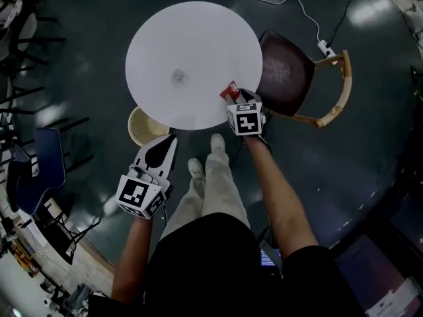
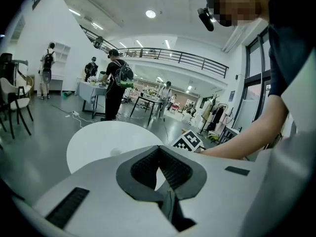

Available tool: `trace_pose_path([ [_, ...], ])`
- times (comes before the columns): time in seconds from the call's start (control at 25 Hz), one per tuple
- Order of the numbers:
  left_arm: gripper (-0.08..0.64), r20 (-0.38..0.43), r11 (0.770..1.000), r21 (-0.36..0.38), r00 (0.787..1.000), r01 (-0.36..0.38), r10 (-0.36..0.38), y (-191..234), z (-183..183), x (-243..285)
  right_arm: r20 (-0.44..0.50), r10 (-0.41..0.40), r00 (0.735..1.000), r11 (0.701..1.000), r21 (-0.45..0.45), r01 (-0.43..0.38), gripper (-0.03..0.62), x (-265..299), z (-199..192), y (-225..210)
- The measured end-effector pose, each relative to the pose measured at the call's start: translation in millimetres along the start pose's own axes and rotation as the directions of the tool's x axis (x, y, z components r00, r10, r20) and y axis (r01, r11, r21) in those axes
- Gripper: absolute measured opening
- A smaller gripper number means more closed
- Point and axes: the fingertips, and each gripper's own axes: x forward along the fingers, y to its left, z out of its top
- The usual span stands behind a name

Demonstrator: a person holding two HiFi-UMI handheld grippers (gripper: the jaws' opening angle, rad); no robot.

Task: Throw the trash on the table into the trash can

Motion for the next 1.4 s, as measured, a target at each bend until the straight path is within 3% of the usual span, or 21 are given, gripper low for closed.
trace_pose_path([
  [0.32, 0.015, 0.019, 1.0, 0.001, 1.0, -0.009, 0.009, 0.2, 5.8, 5.6, 0.022, 0.012, 1.0, 1.0, -0.003, -0.012, 0.123, -1.5, 8.4, 1.8],
  [0.8, 0.015, 0.05, 1.0, 0.001, 0.998, -0.029, 0.029, -2.2, 18.2, 5.3, 0.082, 0.047, 0.996, 0.999, -0.019, -0.045, 0.095, -24.5, 23.6, 8.2],
  [1.4, 0.015, 0.146, 0.998, 0.04, 0.988, -0.058, 0.052, -13.4, 72.9, -18.3, 0.242, 0.091, 0.966, 0.992, -0.109, -0.066, 0.06, -101.4, 99.4, 35.1],
])
